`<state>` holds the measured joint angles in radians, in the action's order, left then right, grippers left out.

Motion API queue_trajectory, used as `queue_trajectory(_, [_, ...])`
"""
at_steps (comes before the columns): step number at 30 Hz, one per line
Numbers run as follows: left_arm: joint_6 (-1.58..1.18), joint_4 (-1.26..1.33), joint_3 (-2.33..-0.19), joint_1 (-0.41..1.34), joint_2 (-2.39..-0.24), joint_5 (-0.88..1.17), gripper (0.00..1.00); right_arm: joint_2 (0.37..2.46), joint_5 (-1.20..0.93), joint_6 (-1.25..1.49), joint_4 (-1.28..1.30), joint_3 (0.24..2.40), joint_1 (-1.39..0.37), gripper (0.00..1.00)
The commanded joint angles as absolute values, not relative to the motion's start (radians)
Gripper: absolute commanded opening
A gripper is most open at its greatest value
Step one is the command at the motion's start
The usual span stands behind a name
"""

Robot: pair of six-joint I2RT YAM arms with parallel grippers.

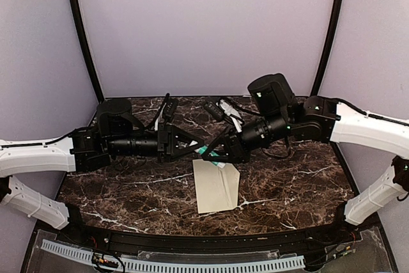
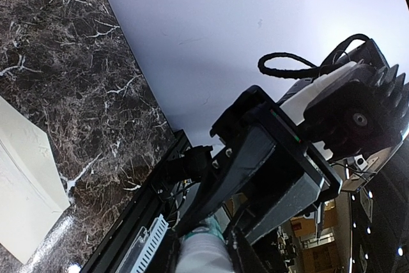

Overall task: Place the letter into the envelope and seal it
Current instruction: Open the solid glue cap from the solid glue.

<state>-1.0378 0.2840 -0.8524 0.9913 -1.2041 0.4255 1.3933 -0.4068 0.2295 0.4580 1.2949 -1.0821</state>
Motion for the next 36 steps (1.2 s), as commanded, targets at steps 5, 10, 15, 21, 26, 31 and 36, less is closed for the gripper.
queue_trajectory(5, [-1.042,0.35,-0.862,0.995,-1.177,0.403,0.0,1.353,-0.356,0.254,0.385,1.261,-1.092,0.18])
queue_trajectory(10, [-1.056,0.417,-0.808,0.995,-1.115,0.34,0.0,1.254,-0.209,0.37,0.241,1.138,-1.09,0.72])
queue_trajectory(15, [-1.063,0.452,-0.787,0.994,-1.089,0.315,0.0,1.172,-0.202,0.573,-0.061,0.968,-1.092,0.86])
queue_trajectory(21, [-1.079,0.507,-0.782,0.995,-1.101,0.335,0.0,1.181,-0.26,0.7,-0.319,0.892,-1.106,0.87])
queue_trajectory(26, [-1.079,0.531,-0.781,0.994,-1.104,0.339,0.0,1.219,-0.284,0.692,-0.313,0.94,-1.115,0.83])
queue_trajectory(31, [-1.075,0.536,-0.782,0.995,-1.109,0.341,0.0,1.249,-0.318,0.701,-0.367,0.956,-1.128,0.72])
queue_trajectory(36, [-1.073,0.549,-0.787,0.994,-1.121,0.35,0.0,1.28,-0.326,0.718,-0.412,0.974,-1.137,0.59])
